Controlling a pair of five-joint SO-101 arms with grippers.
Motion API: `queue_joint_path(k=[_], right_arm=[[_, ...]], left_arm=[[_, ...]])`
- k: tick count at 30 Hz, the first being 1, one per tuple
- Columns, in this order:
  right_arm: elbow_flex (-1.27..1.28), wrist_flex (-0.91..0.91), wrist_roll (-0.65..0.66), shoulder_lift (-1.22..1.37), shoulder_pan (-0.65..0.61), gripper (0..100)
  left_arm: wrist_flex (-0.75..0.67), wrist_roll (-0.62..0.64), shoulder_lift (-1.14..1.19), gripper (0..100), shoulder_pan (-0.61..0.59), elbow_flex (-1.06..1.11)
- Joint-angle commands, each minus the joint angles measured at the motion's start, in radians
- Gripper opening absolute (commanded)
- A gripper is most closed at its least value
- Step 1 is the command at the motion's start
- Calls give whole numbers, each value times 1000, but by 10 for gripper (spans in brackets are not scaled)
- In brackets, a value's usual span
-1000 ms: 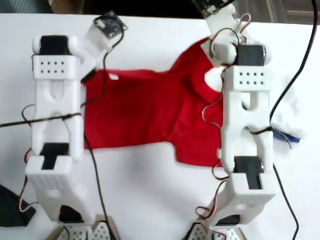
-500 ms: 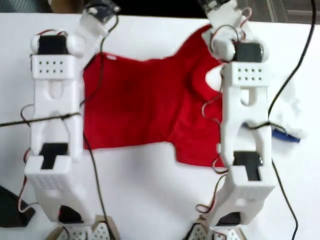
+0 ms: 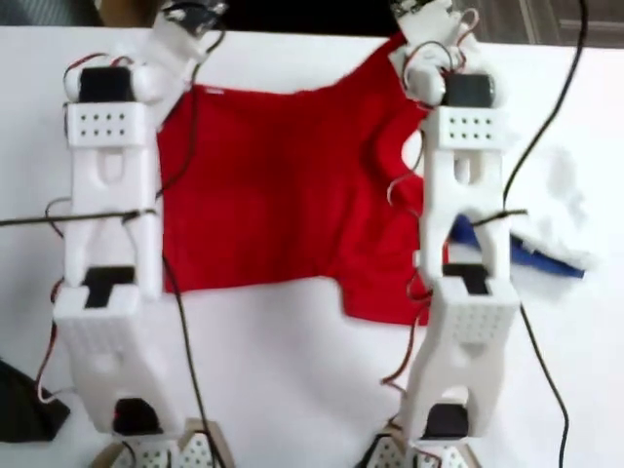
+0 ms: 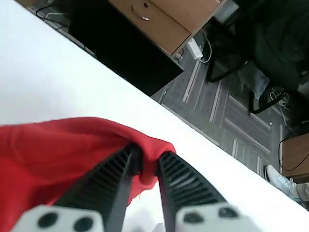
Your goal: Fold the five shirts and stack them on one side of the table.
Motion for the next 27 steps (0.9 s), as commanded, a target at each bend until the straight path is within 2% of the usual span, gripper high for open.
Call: queue_joint_path(k=[1, 12, 21, 27], right_arm=[[-140, -41, 8, 71, 8, 21], [-430, -33, 8, 259, -1, 21], [-611, 111, 9, 174, -77, 21], [-614, 153, 9, 79, -128, 21]], left_arm=[[-52, -3, 17, 25, -64, -45], [-63, -31, 28, 25, -94, -91], [123, -31, 29, 25, -94, -357], [244, -32, 31, 25, -114, -469]])
